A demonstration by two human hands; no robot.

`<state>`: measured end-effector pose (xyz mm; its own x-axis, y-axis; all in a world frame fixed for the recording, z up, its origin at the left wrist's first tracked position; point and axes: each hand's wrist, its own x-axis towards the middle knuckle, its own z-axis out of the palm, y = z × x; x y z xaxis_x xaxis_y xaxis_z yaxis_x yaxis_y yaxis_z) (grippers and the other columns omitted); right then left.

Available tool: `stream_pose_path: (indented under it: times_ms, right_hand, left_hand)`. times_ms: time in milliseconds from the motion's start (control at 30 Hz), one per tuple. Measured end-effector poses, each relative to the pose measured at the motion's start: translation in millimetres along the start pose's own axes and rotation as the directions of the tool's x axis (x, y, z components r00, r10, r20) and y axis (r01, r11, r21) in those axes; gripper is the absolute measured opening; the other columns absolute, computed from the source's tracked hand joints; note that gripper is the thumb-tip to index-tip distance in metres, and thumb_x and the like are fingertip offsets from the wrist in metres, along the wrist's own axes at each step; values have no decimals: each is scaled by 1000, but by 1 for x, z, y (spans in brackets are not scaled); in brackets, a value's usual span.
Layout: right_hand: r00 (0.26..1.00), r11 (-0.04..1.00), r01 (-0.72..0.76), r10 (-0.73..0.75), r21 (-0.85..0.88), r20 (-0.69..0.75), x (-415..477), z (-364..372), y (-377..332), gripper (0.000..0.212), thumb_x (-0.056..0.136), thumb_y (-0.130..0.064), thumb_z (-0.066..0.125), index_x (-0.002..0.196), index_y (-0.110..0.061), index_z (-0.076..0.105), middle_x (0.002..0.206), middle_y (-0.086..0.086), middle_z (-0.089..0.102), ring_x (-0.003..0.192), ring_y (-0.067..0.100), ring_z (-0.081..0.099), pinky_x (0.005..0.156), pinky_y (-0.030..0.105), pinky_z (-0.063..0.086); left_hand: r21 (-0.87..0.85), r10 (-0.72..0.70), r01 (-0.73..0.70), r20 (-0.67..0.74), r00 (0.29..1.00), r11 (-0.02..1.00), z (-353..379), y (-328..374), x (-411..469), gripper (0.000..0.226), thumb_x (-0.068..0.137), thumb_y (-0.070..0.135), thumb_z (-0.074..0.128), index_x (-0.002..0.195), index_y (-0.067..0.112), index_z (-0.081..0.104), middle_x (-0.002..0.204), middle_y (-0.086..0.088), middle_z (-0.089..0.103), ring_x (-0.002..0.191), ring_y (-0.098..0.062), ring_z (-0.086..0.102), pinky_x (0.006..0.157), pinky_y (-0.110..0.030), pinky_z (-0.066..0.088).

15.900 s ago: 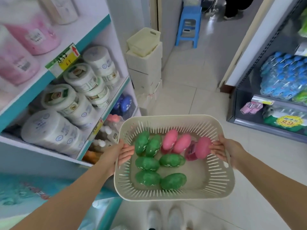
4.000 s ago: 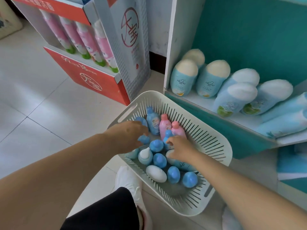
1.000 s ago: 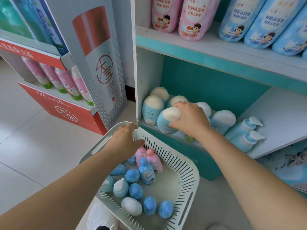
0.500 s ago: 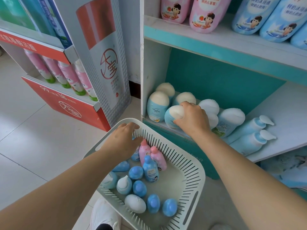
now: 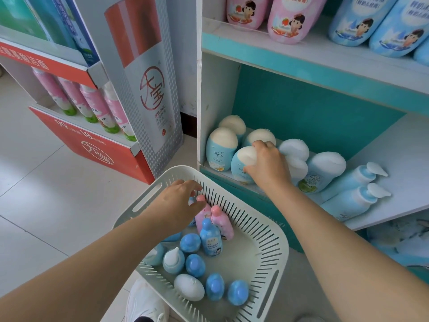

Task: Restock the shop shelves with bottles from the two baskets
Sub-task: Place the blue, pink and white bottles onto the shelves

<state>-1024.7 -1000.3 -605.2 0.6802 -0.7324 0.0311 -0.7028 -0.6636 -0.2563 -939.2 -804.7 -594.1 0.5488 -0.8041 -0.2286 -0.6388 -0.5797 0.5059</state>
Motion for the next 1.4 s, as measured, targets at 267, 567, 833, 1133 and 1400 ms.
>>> stream_pose_path:
  times_ms: [267,567,833,1133,1400]
  right_hand:
    - [996,995,48,-55,-92,-67,-2,-7,4,40,81,-8,65,119,-11,52,125,8,41,98,31,54,66,34,41]
    - [990,986,52,-72,-159,-123,-5,-5,7,46,82,-6,63,124,-15,48,119,9,42,107,28,45,63,31,33]
    - [963,969,241,-245,-51,-111,-21,-19,-1,58,79,-12,70,132,-13,47,121,10,45,112,29,44,78,40,45]
    - [829,880,458,-475,127,295,-86,30,-33,38,84,-25,61,121,-17,54,118,1,43,113,21,44,77,27,39]
    - [694,863,491,-467,114,548,-128,68,-52,53,83,-38,63,132,-26,46,129,-2,40,122,22,37,87,33,38]
  left_hand:
    - [10,1,-1,16,1000,1000,2,-1,1,38,90,35,55,125,21,50,117,0,53,100,-14,53,83,-20,35]
    - [-1,-33,33,20,999,999,3,-7,-2,45,89,34,56,131,22,44,118,-2,53,105,-17,54,94,-26,40]
    - [105,-38,27,105,994,994,4,-11,-6,45,89,32,57,131,22,44,124,-4,50,111,-21,51,97,-31,39]
    - [159,-88,61,170,982,985,-8,-43,-33,41,88,30,59,127,21,49,124,-2,52,111,-19,52,96,-28,39]
    - [178,-70,27,243,967,984,-12,-75,-52,42,88,33,59,127,24,49,121,2,53,108,-16,54,95,-26,42]
